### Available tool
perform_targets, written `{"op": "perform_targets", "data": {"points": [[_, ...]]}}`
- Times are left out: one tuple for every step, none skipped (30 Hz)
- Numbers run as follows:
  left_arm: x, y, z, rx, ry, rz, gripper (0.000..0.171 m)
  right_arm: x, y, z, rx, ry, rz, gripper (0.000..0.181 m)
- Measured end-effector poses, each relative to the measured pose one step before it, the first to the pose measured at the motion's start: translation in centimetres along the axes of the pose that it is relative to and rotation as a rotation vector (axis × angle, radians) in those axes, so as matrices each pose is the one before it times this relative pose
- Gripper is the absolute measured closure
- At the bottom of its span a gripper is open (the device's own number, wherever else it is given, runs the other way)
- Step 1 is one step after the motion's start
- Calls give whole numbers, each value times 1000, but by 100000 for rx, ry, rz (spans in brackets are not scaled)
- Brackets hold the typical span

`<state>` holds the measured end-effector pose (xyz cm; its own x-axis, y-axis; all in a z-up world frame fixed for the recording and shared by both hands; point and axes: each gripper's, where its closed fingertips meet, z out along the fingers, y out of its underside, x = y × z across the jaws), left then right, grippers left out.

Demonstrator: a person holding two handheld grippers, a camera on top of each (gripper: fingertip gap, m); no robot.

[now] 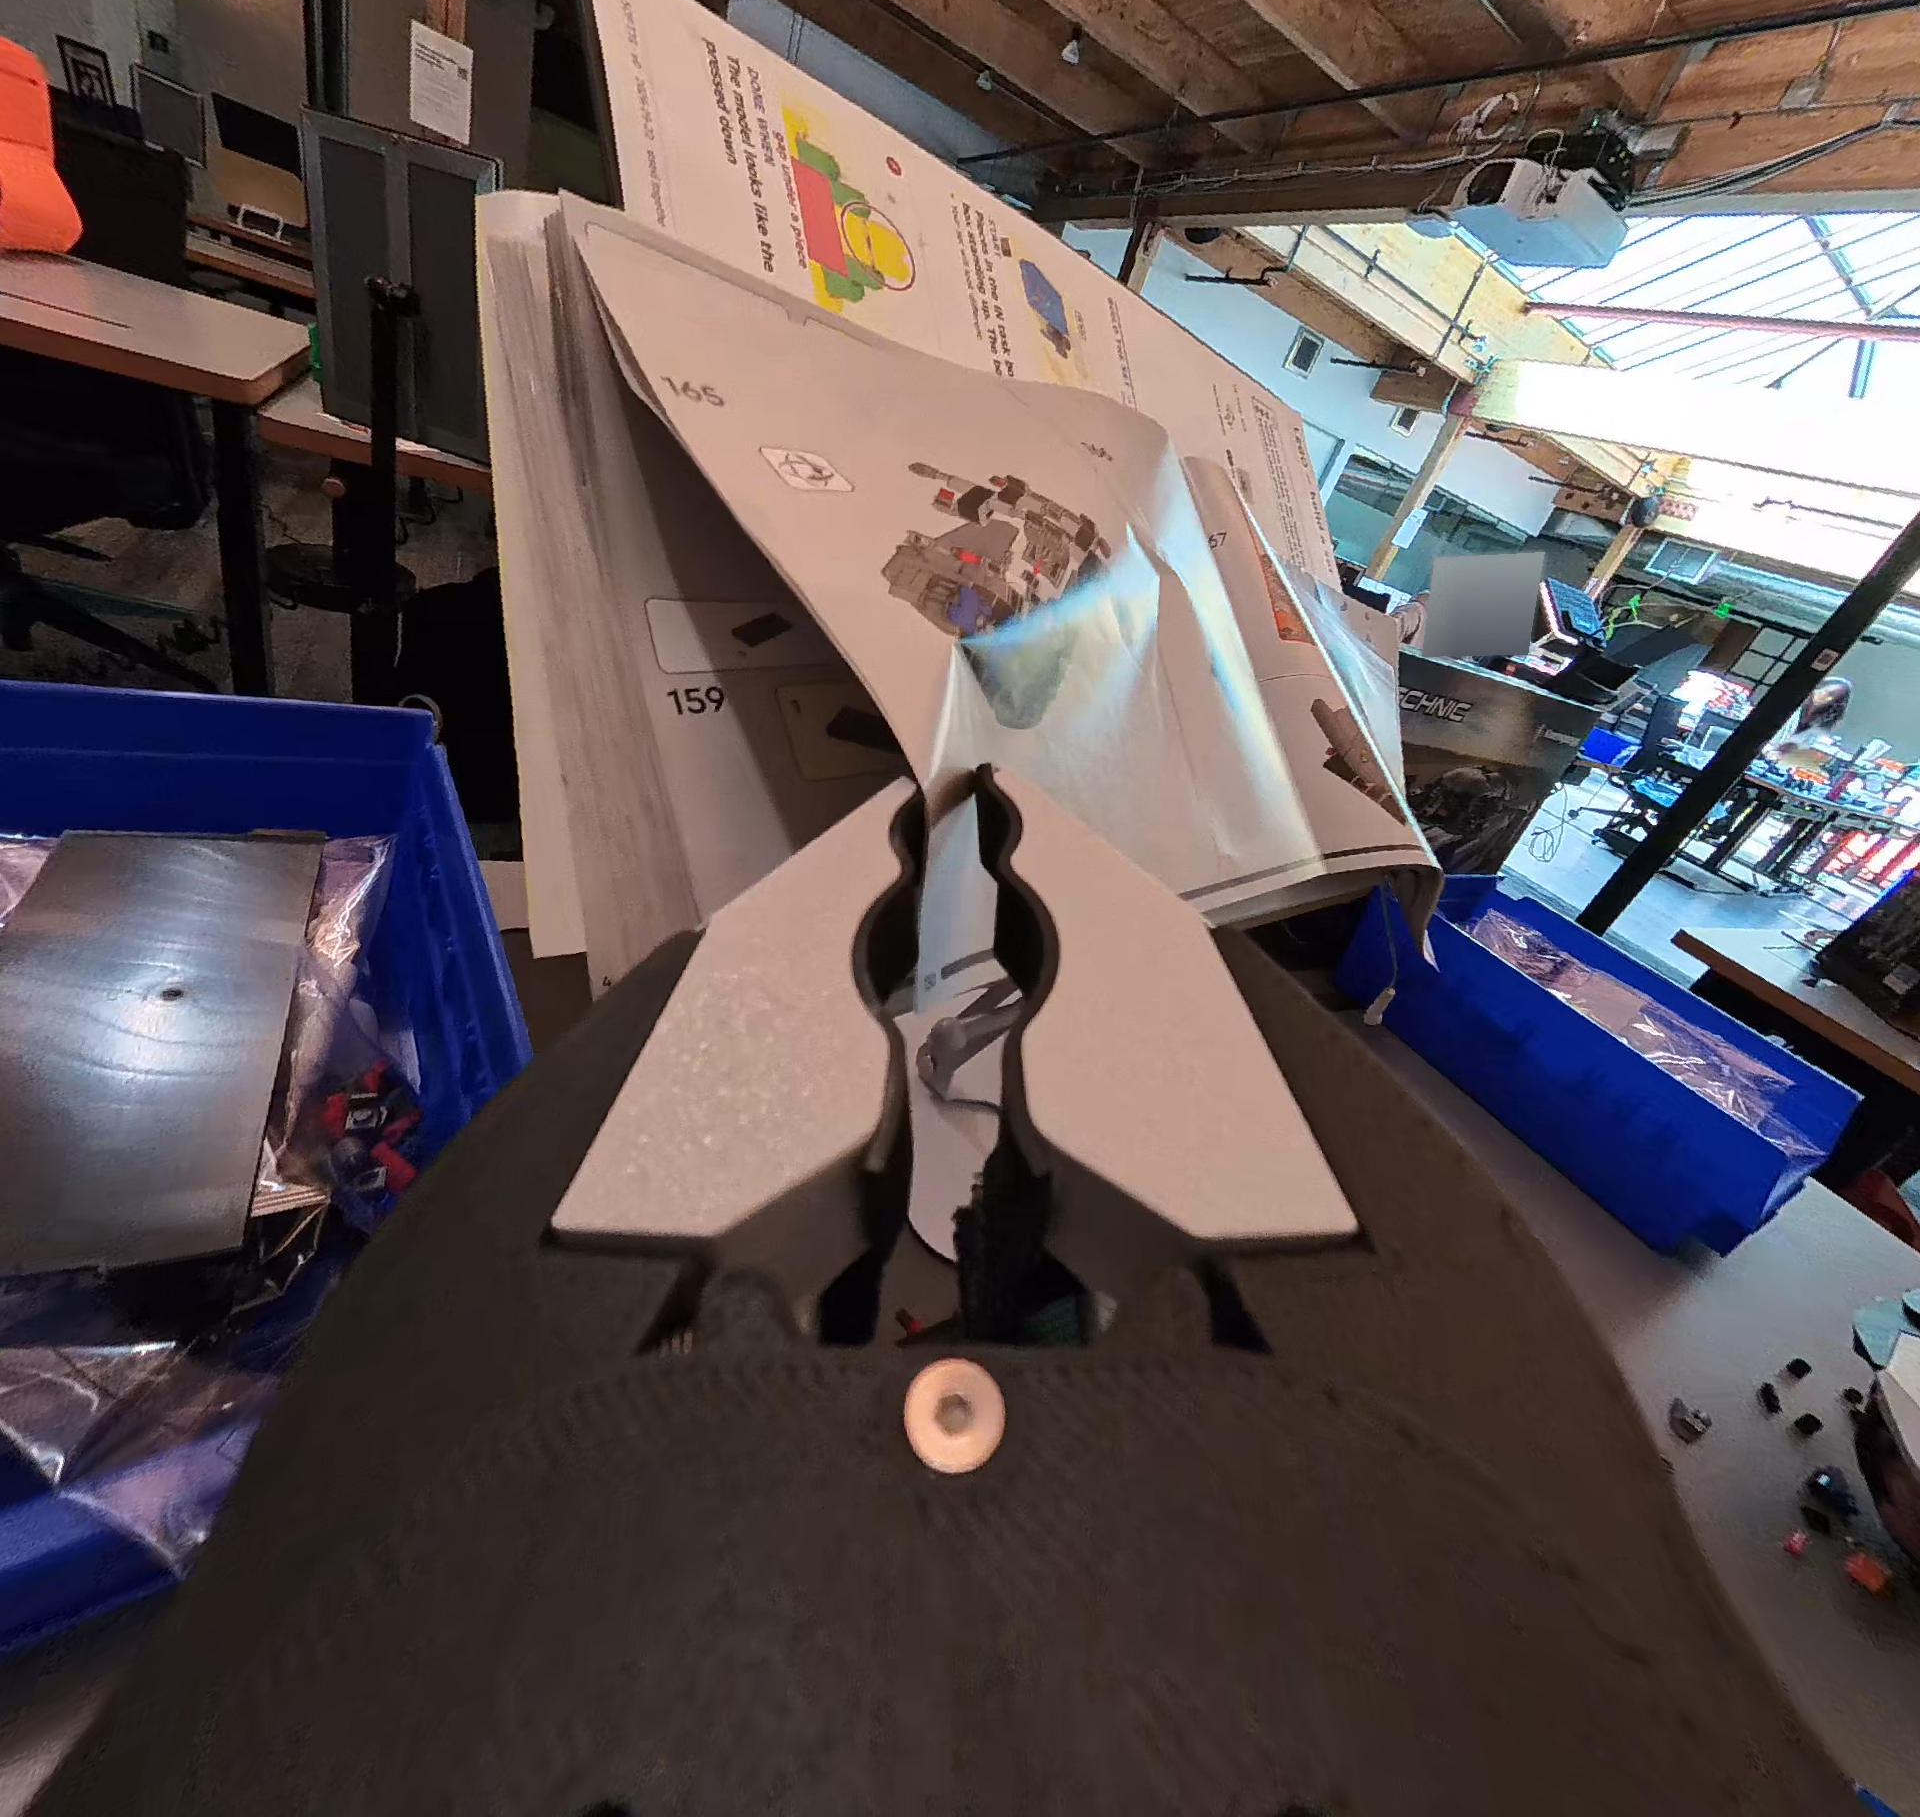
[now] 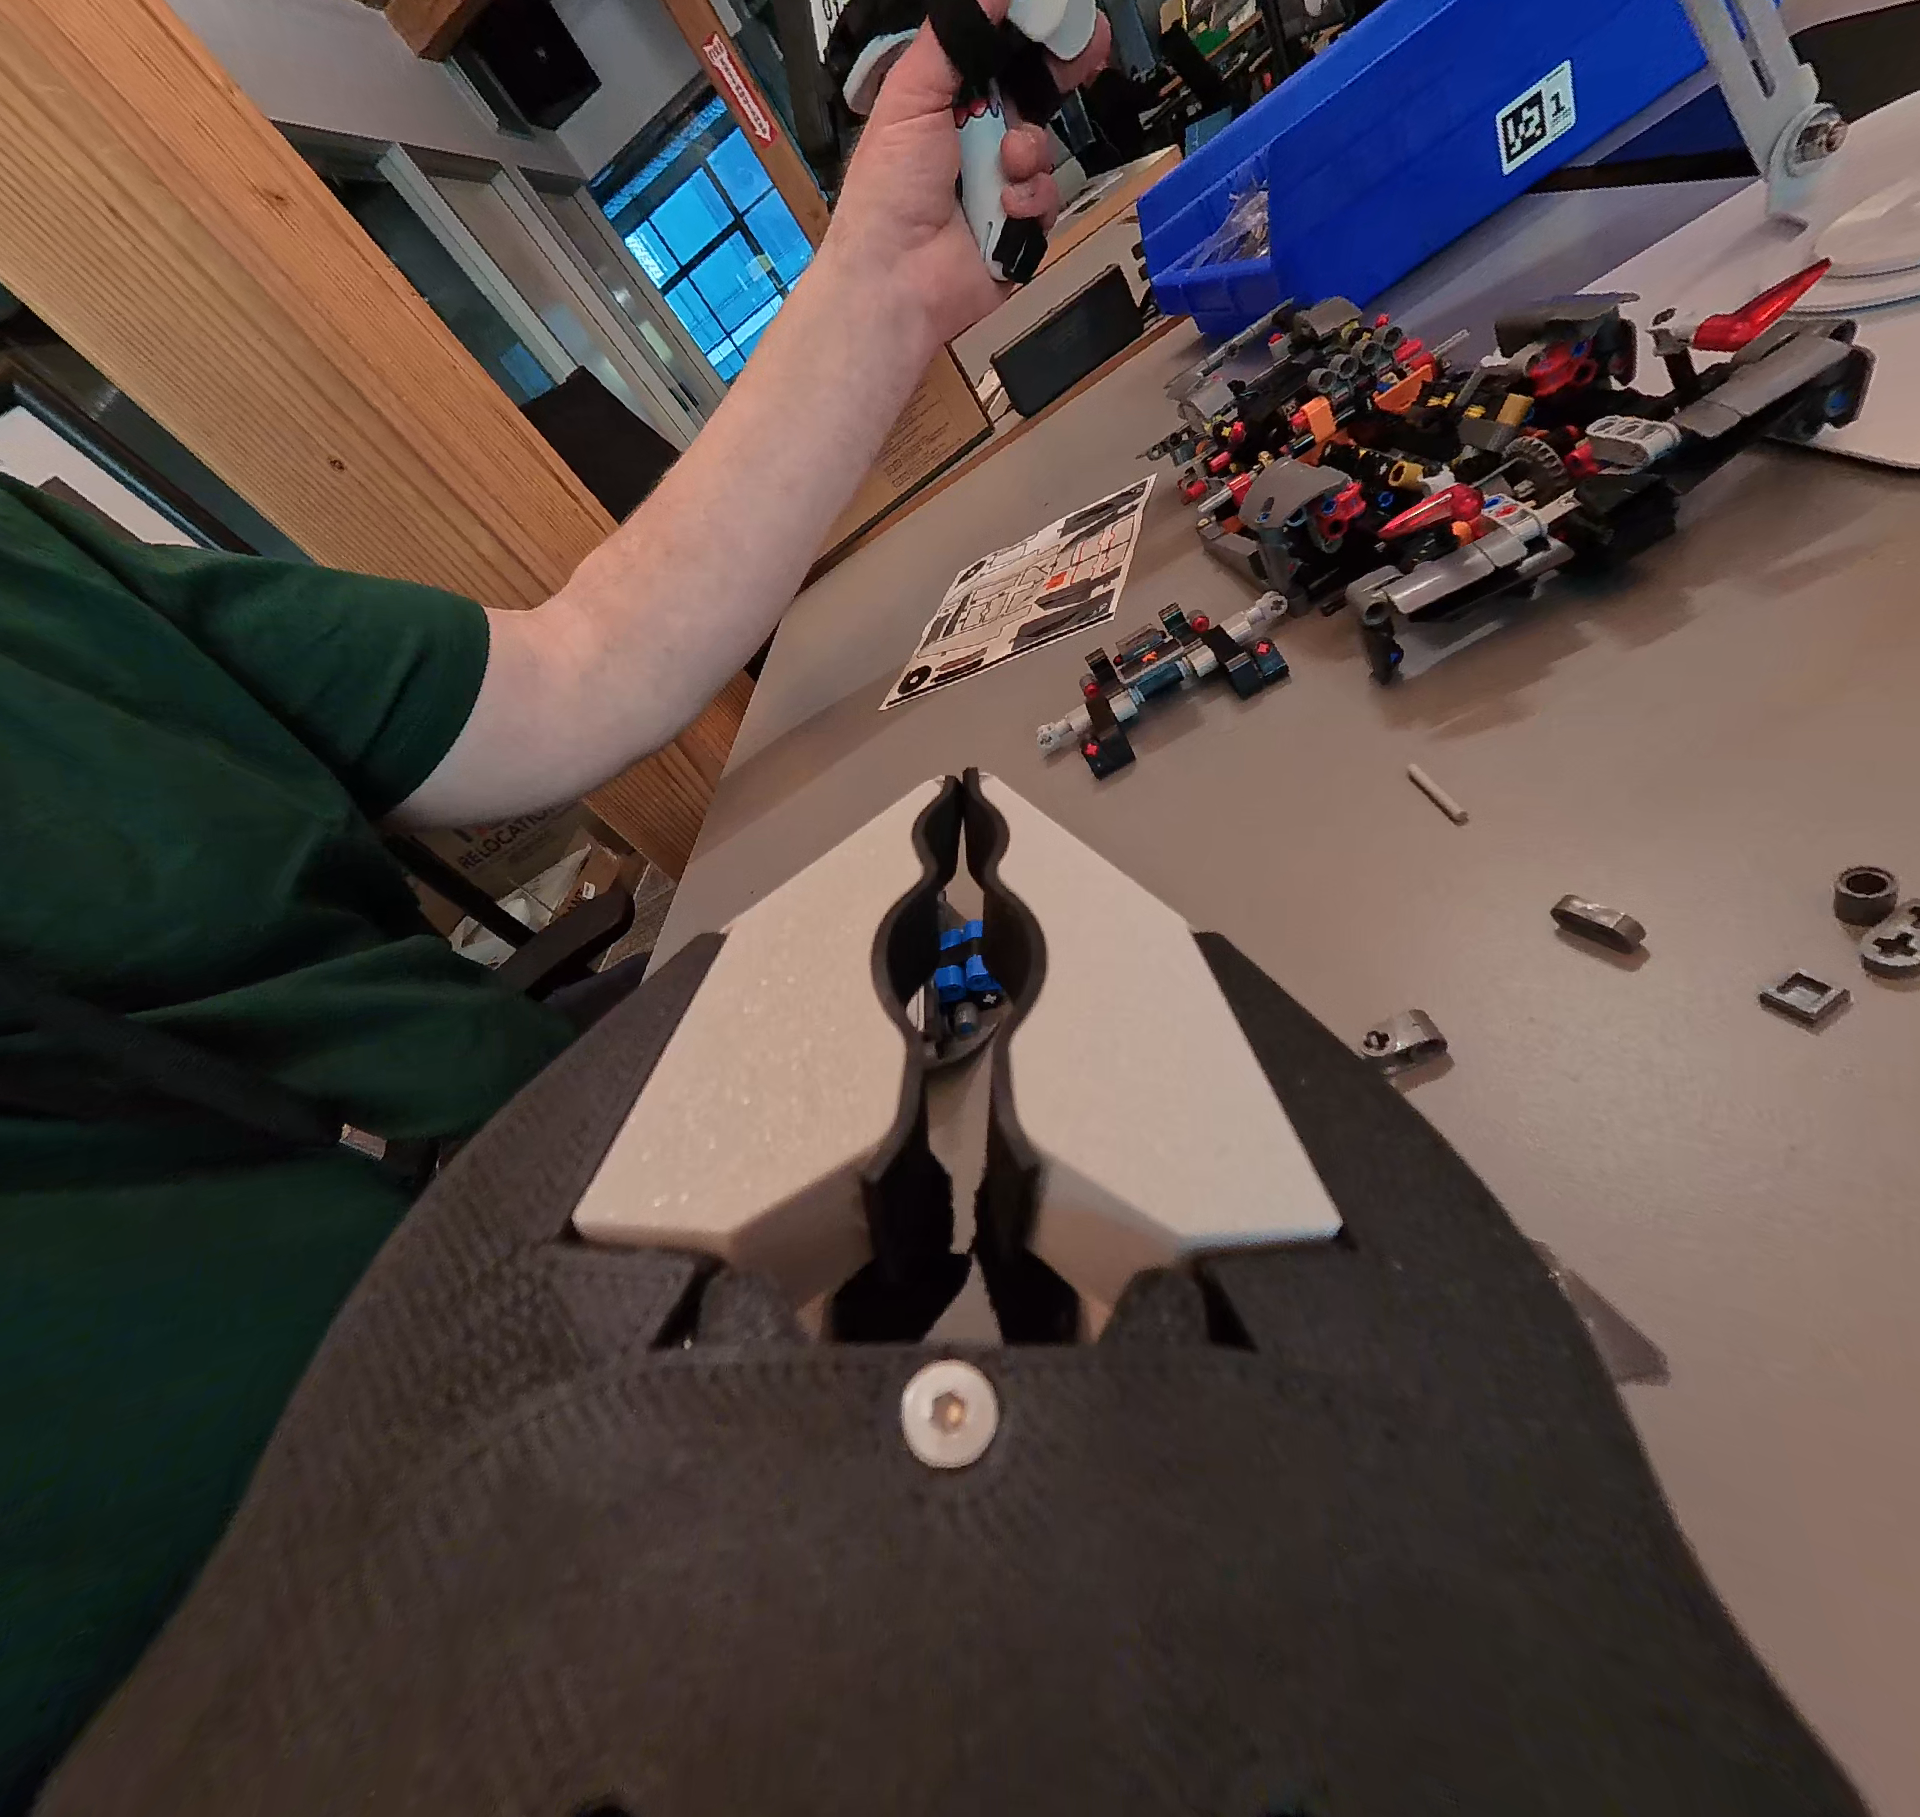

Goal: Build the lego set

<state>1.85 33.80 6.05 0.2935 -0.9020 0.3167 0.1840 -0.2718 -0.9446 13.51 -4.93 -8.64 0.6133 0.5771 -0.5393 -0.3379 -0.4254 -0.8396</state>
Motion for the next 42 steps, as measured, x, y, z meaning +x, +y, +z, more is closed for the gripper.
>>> {"op": "perform_targets", "data": {"points": [[-69, 73, 29, -484, -371, 231, 167, 21, 5, -5, 8, -7, 93, 181], [-64, 93, 59, -583, -155, 302, 168, 23, 11, 5, -43, 13, 101, 181], [-83, 88, 62, -447, -74, 477, 170, 9, 34, 15, -102, 35, 0, 181], [-127, 44, 63, -258, -449, 525, 171, 18, 23, 7, -111, 79, -26, 181], [-48, 4, 51, -304, -54, 500, 171, 17, 18, 14, -109, 58, 20, 181], [26, -87, -2, 188, 120, 516, 171, 29, 35, 15, -111, 83, 56, 181], [20, -114, -18, 217, -195, 900, 171, 25, 22, 8, -98, 56, 70, 181], [-1, 15, 32, -633, -499, 1273, 171, 13, 1, -5, 25, 20, 21, 181], [-11, 55, 42, -818, -557, 1053, 171, 10, -22, -11, 52, 23, -4, 181], [21, -30, 14, -33, -17, 505, 171, 5, 3, -1, -18, 21, -34, 181], [53, -41, 3, 153, 517, -176, 170, 13, 5, -2, -35, 81, -29, 181], [2, -1, -2, -7, 536, -678, 167, 13, 9, 5, -34, 27, 27, 181], [36, -29, -13, 319, 952, -885, 164, 7, 5, 7, -7, -31, -5, 181], [46, -102, -63, 871, 1116, -1168, 163, 13, -3, 6, -11, 53, 2, 181], [-28, -108, -76, 1007, 795, -1391, 160, 11, 7, 6, -18, 6, 11, 181], [-86, -73, -70, 692, 346, -1276, 160, 6, 3, -1, -18, 23, -42, 181], [-96, -25, -69, 323, 53, -470, 161, 13, 11, 4, -46, 28, 26, 181], [-68, -25, -41, 320, -69, 122, 161, 10, -2, 7, -8, -52, 86, 181], [71, -79, -53, 717, 841, -248, 161, 4, 8, 15, -2, -8, -7, 181], [146, -136, -46, 1145, 1419, -742, 161, 25, 30, 18, -163, 36, 20, 181], [134, -147, -50, 1185, 1263, -553, 161, 6, 18, 14, -105, -16, 42, 181], [-25, -64, -24, 453, 172, -330, 160, 9, 8, 20, -33, -13, 3, 181], [-26, -58, -17, 312, 237, -368, 159, 1, 3, -1, -21, -5, -17, 181], [81, -69, -5, 502, 990, -607, 160, 21, -5, 3, 40, 19, -8, 181], [85, -73, -3, 340, 912, -650, 159, 15, 1, 1, -1, 0, 40, 181], [62, -106, -12, 547, 545, -193, 159, 27, 20, 9, -85, 65, 68, 181], [122, -122, -24, 680, 749, 40, 160, 24, 15, 12, -49, 38, 57, 181], [143, -95, -13, 420, 704, -30, 163, 5, 5, 7, -4, -39, 5, 181], [106, -60, 14, 244, 400, -1, 164, 1, -5, -3, -26, 34, -26, 181], [158, -95, 8, 361, 587, 281, 165, -3, 4, 12, -33, -31, -26, 181], [221, -156, -18, 830, 727, 794, 167, -2, -14, 7, 7, -30, -32, 181], [149, -122, -24, 572, 17, 1212, 169, 12, 10, 13, -20, 41, -24, 181], [173, -118, -10, 382, 20, 1660, 170, 11, 12, 4, -56, 23, 45, 181], [273, -190, -25, 861, 702, 2013, 171, 0, -9, 14, 4, -65, 36, 181], [271, -211, -31, 980, 559, 2123, 171, -10, -5, 6, -2, -1, -31, 181], [292, -167, -31, 499, 573, 2294, 171, -9, 7, 9, -65, 13, -95, 181], [519, -271, -47, 888, 1324, 3174, 171, -2, 1, 3, -43, 37, -67, 181], [425, -193, -23, -25, 165, 3921, 171, 7, 1, -4, 29, -4, 51, 181], [283, -115, 33, -756, -748, 3754, 171, -2, -27, -9, 88, -47, 29, 181], [268, -67, 80, -941, -127, 2204, 171, 9, -12, -3, 60, 18, -7, 181], [283, -74, 109, -411, 919, 567, 171, 3, -7, 8, 16, -10, 26, 181], [229, -80, 105, 188, 1461, -736, 171, -28, -16, 7, 21, -88, -26, 181]]}}
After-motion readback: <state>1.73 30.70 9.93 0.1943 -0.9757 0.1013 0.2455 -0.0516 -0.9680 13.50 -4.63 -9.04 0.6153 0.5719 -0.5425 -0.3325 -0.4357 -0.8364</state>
